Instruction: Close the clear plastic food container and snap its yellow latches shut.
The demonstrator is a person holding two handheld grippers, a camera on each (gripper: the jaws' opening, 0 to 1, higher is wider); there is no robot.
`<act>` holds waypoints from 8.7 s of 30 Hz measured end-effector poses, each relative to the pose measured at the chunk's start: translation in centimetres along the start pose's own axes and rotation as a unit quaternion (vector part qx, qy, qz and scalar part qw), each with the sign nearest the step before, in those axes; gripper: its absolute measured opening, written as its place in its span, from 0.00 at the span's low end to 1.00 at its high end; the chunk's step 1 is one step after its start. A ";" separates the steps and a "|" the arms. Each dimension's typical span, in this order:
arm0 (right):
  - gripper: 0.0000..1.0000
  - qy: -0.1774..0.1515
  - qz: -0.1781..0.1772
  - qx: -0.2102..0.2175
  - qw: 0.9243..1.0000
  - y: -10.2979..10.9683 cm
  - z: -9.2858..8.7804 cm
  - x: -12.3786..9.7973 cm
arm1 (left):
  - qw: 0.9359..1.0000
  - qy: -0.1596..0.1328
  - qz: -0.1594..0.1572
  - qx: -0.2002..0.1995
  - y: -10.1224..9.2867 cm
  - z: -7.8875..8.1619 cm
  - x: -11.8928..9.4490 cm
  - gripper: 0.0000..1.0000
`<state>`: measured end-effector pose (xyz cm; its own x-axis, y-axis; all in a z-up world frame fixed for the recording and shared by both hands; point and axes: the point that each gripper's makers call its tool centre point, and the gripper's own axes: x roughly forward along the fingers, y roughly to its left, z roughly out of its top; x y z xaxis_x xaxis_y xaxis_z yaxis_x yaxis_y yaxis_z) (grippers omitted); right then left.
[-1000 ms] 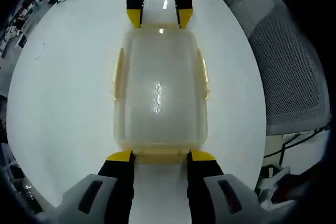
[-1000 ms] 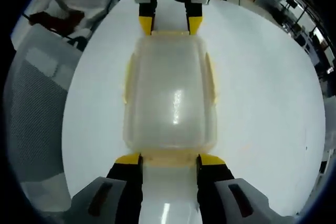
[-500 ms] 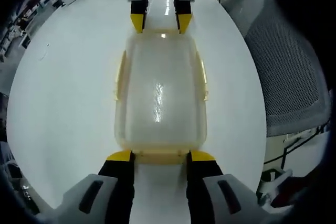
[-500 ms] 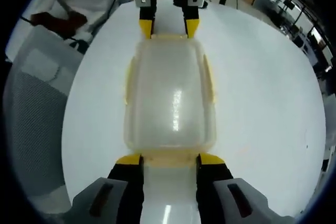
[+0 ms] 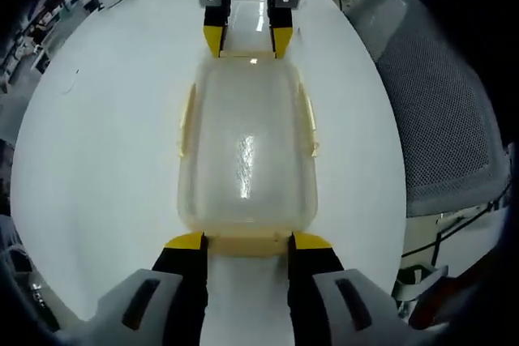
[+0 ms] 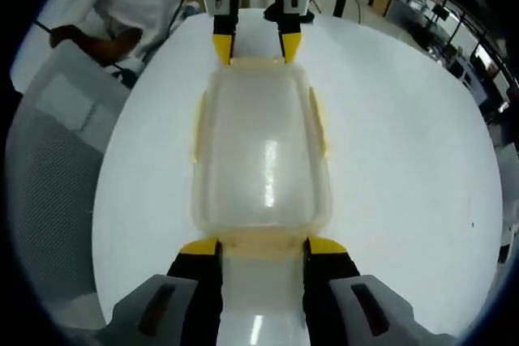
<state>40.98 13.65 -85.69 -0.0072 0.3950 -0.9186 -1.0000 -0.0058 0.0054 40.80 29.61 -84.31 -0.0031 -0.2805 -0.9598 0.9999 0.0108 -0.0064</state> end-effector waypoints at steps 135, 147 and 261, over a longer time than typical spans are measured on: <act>0.37 0.017 0.011 0.042 0.999 2.3 -13.2 -13.3 | 0.999 -0.013 -0.034 0.032 -1.3 18.4 -0.7 0.37; 0.37 0.021 0.010 0.043 0.999 2.5 -14.3 -13.8 | 0.999 -0.017 -0.038 0.032 -1.6 19.5 -0.2 0.37; 0.38 0.056 -0.017 0.041 0.997 3.1 -20.3 -15.6 | 0.998 0.011 -0.010 0.057 -2.5 22.1 2.2 0.47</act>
<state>38.09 -11.17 -79.41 0.0227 0.2882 -0.9573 -0.9965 0.0838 0.0016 38.51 7.74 -80.18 -0.0229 -0.2575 -0.9660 0.9944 -0.1053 0.0045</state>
